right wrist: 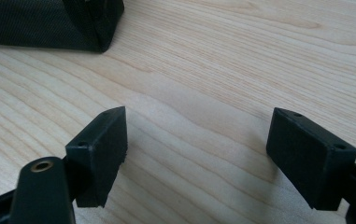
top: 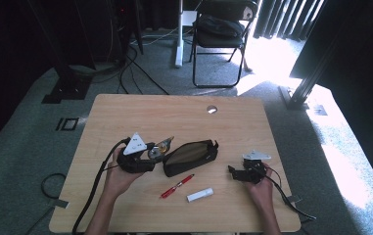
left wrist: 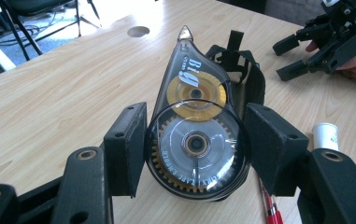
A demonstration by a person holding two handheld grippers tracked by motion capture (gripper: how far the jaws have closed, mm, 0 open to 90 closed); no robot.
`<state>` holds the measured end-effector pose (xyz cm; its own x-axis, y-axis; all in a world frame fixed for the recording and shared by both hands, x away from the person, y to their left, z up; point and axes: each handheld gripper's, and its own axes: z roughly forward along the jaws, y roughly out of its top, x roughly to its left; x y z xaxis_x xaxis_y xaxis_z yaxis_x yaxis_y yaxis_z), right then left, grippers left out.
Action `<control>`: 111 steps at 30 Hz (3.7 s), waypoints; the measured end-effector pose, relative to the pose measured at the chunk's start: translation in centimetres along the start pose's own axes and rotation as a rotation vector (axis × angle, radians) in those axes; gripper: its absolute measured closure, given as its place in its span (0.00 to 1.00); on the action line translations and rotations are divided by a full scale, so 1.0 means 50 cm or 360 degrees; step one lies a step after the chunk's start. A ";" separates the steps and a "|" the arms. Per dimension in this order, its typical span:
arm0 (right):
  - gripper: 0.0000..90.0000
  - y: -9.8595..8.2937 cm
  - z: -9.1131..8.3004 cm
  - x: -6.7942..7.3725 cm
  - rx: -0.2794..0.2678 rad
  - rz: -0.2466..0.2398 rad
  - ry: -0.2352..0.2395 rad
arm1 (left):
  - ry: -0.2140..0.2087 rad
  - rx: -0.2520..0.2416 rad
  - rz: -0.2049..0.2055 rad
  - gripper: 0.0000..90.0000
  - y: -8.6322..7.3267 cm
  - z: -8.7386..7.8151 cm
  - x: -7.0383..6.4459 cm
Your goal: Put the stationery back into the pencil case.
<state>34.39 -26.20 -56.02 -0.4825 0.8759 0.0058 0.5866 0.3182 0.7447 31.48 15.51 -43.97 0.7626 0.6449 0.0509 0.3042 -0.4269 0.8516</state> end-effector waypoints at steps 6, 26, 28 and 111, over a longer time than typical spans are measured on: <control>0.23 0.000 0.000 0.000 0.0000 0.0000 0.0000 | -0.0009 -0.0006 0.0002 0.47 0.004 0.004 -0.002; 0.23 0.000 0.000 0.000 0.0000 0.0001 0.0000 | -0.0029 -0.0014 0.0013 0.47 0.011 0.017 -0.010; 0.23 0.000 0.000 0.000 0.0000 0.0000 0.0000 | -0.0032 -0.0015 0.0010 0.47 0.011 0.018 -0.010; 0.22 0.001 0.001 0.000 0.0000 -0.0008 0.0003 | -0.0125 0.0060 0.0047 0.47 0.040 0.113 -0.030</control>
<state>34.44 -26.20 -56.02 -0.4867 0.8736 0.0037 0.5844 0.3224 0.7447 34.18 10.10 -45.31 0.8134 0.5808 0.0334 0.3012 -0.4696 0.8299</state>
